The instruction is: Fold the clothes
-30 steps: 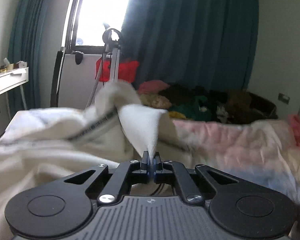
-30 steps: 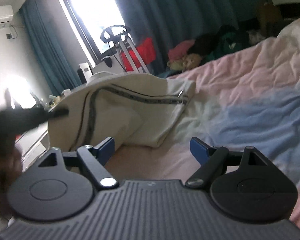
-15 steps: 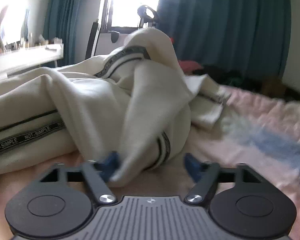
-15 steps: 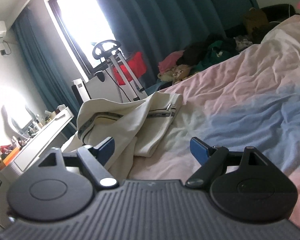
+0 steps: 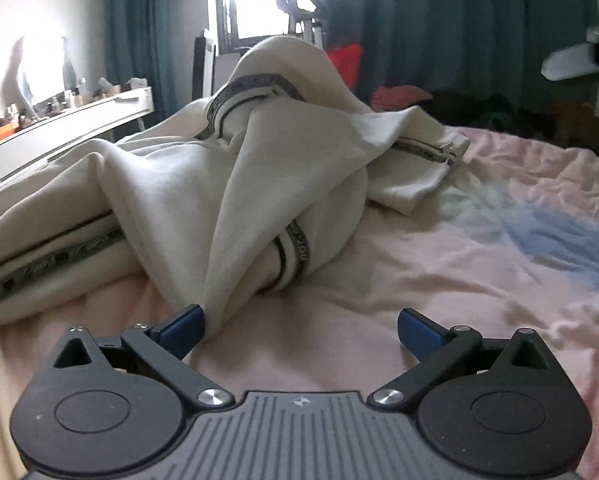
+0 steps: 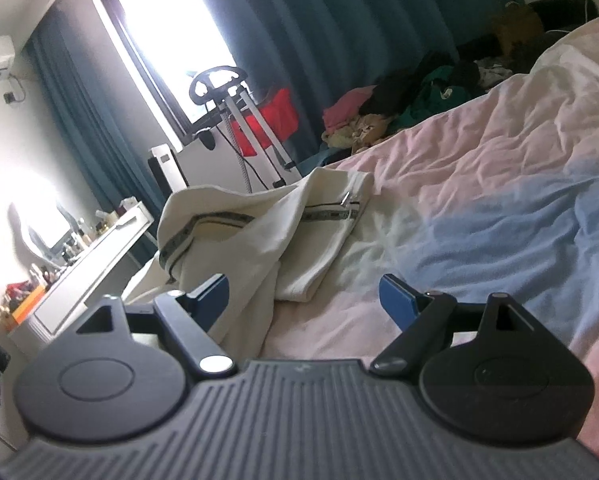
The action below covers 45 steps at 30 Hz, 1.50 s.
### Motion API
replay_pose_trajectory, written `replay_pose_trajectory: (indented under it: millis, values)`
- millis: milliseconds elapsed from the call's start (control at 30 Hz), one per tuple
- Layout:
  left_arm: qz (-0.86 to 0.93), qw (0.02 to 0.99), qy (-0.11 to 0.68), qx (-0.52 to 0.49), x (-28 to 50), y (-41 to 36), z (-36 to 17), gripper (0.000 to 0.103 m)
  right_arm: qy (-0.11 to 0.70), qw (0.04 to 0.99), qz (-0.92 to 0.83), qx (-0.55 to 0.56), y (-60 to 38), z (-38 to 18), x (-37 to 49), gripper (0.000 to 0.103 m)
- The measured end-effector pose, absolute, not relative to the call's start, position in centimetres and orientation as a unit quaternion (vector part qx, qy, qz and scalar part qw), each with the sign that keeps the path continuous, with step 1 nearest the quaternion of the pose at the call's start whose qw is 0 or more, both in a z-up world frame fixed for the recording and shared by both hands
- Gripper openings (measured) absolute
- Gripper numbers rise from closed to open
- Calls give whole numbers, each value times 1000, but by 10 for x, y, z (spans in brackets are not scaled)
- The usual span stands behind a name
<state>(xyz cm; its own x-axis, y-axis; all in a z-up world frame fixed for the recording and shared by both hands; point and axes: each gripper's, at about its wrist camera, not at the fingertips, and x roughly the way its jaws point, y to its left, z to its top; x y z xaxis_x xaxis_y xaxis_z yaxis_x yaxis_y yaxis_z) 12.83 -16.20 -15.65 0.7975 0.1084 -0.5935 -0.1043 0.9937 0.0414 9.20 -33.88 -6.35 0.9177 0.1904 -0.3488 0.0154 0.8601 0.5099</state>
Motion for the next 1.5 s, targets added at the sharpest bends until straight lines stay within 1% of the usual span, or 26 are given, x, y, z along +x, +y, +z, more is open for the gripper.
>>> replay_pose_trajectory:
  millis: [100, 233, 367, 533, 1167, 1500]
  values:
    - [74, 944, 320, -36, 120, -171, -158, 103, 193, 944, 42, 264, -343, -61, 91, 84]
    - [116, 941, 317, -19, 135, -179, -170, 103, 187, 947, 35, 258, -347, -59, 89, 84]
    - [111, 947, 301, 6, 123, -183, -171, 103, 185, 950, 33, 251, -349, -58, 87, 84]
    - [121, 945, 302, 32, 121, -191, -171, 103, 180, 953, 36, 242, -348, -55, 85, 84]
    - [118, 944, 306, 27, 122, -188, -169, 103, 181, 959, 37, 215, -345, -50, 67, 84]
    - [117, 944, 307, 27, 121, -187, -169, 103, 184, 955, 35, 230, -350, -52, 63, 84]
